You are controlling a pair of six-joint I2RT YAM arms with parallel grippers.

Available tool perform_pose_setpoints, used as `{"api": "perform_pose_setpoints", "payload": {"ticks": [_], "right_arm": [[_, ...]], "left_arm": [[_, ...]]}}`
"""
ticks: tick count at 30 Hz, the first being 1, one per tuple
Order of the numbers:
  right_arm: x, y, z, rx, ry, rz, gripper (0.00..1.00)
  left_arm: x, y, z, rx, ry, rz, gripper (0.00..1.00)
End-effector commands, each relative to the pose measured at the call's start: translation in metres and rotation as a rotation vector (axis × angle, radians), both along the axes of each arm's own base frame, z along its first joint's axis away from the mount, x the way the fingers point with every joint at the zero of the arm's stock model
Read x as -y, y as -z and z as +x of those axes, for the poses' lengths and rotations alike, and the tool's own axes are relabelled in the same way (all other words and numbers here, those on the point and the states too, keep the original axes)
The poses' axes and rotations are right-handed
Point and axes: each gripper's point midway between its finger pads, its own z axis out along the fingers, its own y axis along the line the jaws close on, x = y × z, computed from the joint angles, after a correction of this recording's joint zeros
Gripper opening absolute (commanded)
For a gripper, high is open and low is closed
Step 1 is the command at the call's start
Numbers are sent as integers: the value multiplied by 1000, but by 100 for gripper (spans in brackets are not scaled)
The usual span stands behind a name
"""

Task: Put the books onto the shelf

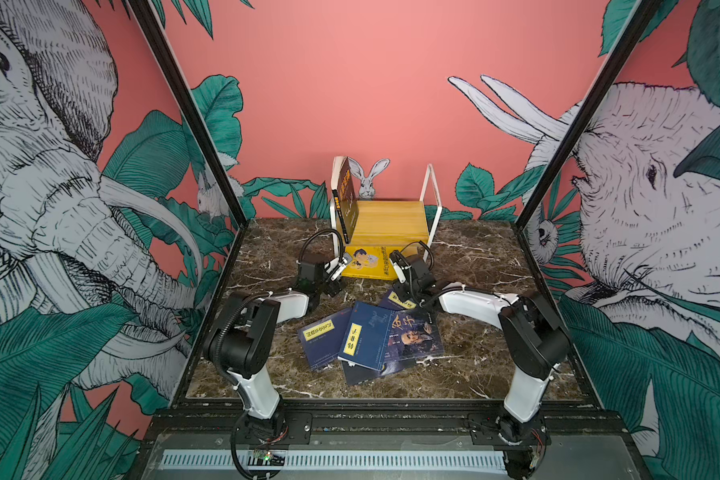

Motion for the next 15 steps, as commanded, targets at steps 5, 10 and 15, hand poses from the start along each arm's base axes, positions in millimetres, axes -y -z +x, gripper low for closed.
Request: {"api": "perform_pose_setpoints", "payload": {"ticks": [5,10,15], "right_arm": [[-1,7,15,-20,10,-33,51],[3,10,20,-21,21,-43,52],[3,12,22,-24,17,-34,54]], "left_arm": [[5,-21,-7,-7,27,-51,100],[6,-30,-40,-101,64,-94,100],[-5,-58,-81,-179,39,-139,100]]}}
